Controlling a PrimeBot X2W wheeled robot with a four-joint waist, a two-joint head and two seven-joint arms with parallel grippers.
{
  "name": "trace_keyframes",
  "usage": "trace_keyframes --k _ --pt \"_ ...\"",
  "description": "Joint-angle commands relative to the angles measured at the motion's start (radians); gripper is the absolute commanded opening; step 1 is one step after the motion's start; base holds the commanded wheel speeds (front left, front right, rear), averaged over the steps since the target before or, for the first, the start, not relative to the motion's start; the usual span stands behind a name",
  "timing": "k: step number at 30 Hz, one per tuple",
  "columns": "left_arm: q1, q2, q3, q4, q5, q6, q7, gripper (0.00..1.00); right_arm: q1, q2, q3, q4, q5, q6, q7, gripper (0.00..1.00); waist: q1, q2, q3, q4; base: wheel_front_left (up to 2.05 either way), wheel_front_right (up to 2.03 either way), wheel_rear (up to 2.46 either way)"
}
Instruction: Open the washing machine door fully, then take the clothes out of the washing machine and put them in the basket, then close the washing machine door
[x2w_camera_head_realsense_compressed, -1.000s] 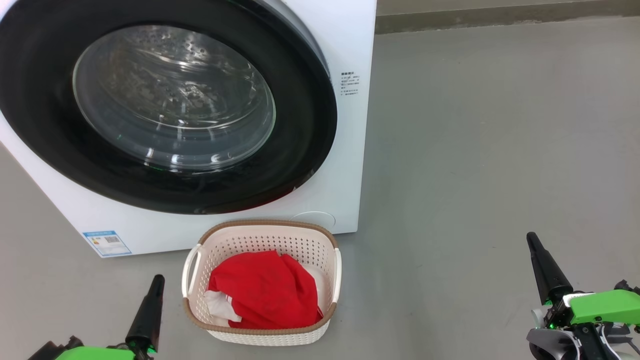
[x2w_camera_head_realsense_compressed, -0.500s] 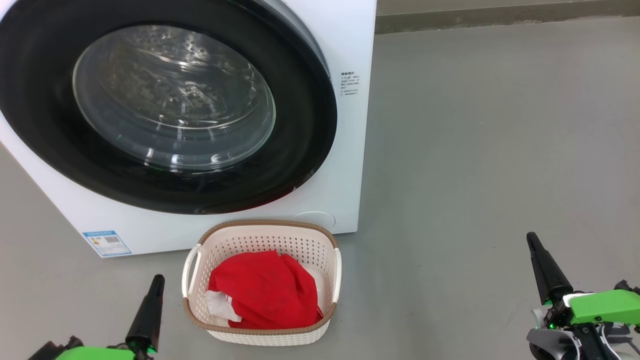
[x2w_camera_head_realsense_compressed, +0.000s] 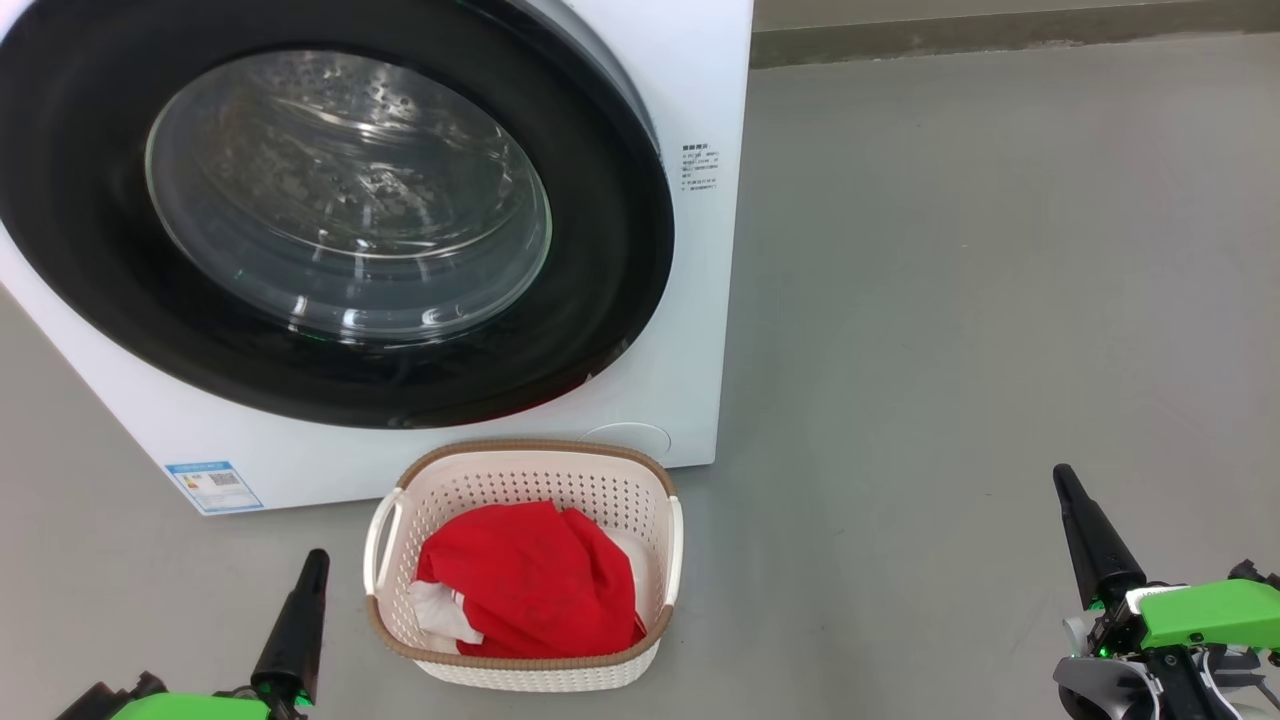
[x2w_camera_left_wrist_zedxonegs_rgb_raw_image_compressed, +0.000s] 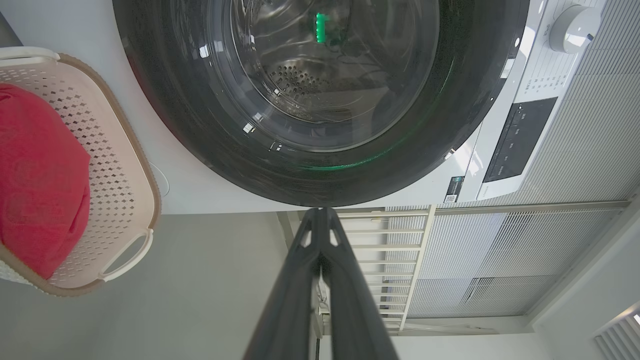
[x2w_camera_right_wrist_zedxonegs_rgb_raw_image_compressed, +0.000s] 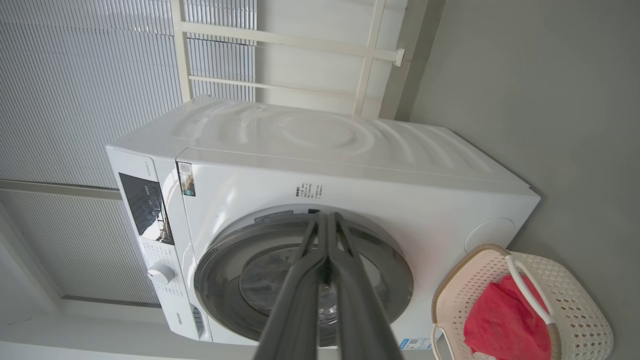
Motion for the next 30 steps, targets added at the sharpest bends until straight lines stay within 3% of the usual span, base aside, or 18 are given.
trace_keyframes --k 1,30 --pt "-0.039 0.010 0.032 -0.021 -0.010 -0.007 0.005 0.00 -0.042 -0.008 0.017 -0.026 -0.001 0.000 0.006 0.00 0.0000 0.0000 0.000 0.000 0.00 0.00 0.00" --pt "-0.039 0.010 0.032 -0.021 -0.010 -0.007 0.005 0.00 -0.042 -0.008 0.017 -0.026 -0.001 0.000 0.006 0.00 0.0000 0.0000 0.000 0.000 0.00 0.00 0.00"
